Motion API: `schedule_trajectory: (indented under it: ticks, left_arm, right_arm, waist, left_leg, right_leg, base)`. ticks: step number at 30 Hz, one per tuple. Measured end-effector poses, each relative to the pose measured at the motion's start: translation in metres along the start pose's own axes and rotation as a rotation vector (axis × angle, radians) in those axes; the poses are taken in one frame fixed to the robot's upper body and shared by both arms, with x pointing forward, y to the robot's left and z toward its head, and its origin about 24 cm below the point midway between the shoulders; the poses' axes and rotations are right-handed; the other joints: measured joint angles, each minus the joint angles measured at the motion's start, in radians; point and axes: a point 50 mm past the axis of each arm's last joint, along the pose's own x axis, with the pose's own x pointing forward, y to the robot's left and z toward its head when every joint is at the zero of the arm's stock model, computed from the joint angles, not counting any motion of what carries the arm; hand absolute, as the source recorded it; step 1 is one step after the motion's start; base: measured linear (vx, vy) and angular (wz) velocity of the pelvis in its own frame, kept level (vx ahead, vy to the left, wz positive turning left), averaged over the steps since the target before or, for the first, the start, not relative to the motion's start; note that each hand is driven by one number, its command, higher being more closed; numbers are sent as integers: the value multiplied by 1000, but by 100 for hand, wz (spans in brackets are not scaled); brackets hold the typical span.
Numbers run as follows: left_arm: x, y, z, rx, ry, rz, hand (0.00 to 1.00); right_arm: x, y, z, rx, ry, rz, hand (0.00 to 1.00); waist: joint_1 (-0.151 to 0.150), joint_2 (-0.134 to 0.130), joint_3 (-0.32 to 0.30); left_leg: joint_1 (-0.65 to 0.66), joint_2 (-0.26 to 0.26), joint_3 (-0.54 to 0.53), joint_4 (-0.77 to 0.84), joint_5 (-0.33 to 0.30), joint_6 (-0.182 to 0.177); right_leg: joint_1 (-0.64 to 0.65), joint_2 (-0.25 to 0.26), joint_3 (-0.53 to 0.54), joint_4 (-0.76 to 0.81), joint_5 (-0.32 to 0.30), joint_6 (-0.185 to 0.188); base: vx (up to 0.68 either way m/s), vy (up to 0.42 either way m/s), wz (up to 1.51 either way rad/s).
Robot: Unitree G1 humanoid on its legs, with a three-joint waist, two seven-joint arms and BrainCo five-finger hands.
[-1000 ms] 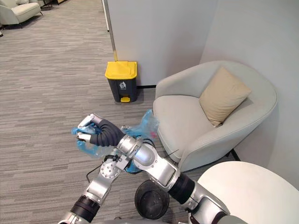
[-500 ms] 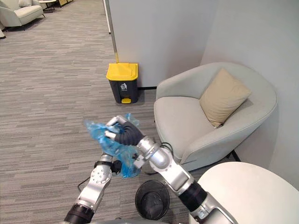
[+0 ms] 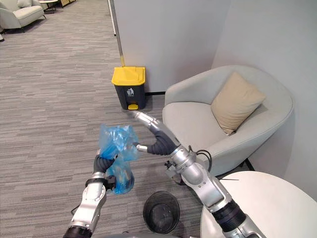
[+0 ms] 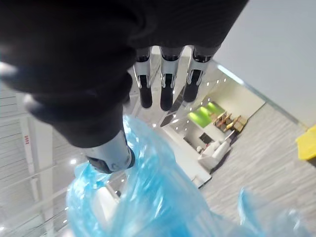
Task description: Gather rubbish on tea table into small bin, then transfer packed bag to large trash can.
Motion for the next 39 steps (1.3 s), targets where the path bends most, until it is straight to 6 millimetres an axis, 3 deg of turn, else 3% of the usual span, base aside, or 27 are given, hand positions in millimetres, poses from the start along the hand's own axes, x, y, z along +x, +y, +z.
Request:
schedule_trajectory:
  ticks: [4, 9, 14, 20, 27, 39]
  left_arm:
    - [-3, 4, -5, 5, 20, 12, 100]
    - [-8, 8, -21, 11, 87, 21, 100]
    - [-24, 16, -58, 47, 248, 3, 100]
    - [-46, 23, -92, 74, 408, -44, 100]
    - [-60, 29, -112, 81, 511, -66, 100]
    - [-75, 29, -127, 83, 593, -85, 100]
  right_arm:
    - [-9, -3, -4, -2, 40, -53, 0]
    - [-33, 3, -24, 163, 217, -222, 0]
    - [-84, 24, -78, 418, 564, -353, 0]
    - [-142, 66, -117, 572, 935, -320, 0]
    - [-176, 91, -127, 575, 1130, -210, 0]
    - [-205, 110, -129, 515, 1280, -71, 0]
  waist:
    - [-1, 7, 4]
    - [-4, 23, 15]
    - [-10, 16, 21]
    - [-1, 17, 38]
    - [0, 18, 51]
    - [-1, 20, 64]
  left_leg:
    - [3, 0, 5, 0, 0, 0]
    - [3, 0, 16, 0, -1, 0]
    - [2, 1, 14, 0, -8, -6]
    - [-7, -1, 5, 0, -19, -9]
    - [-11, -4, -13, 6, -23, -6]
    - [1, -11, -36, 0, -23, -5]
  right_leg:
    - [0, 0, 6, 0, 0, 0]
    - [-7, 0, 15, 0, 0, 1]
    - [-4, 1, 14, -8, 0, 1]
    - [1, 0, 4, -23, -2, 5]
    - [12, 0, -17, -32, -6, 8]
    - [23, -11, -36, -7, -26, 15]
  base:
    - [0, 0, -3]
    - [-1, 3, -6]
    - [0, 0, 0]
    - [25, 1, 5]
    - [71, -7, 7]
    - [-24, 6, 5]
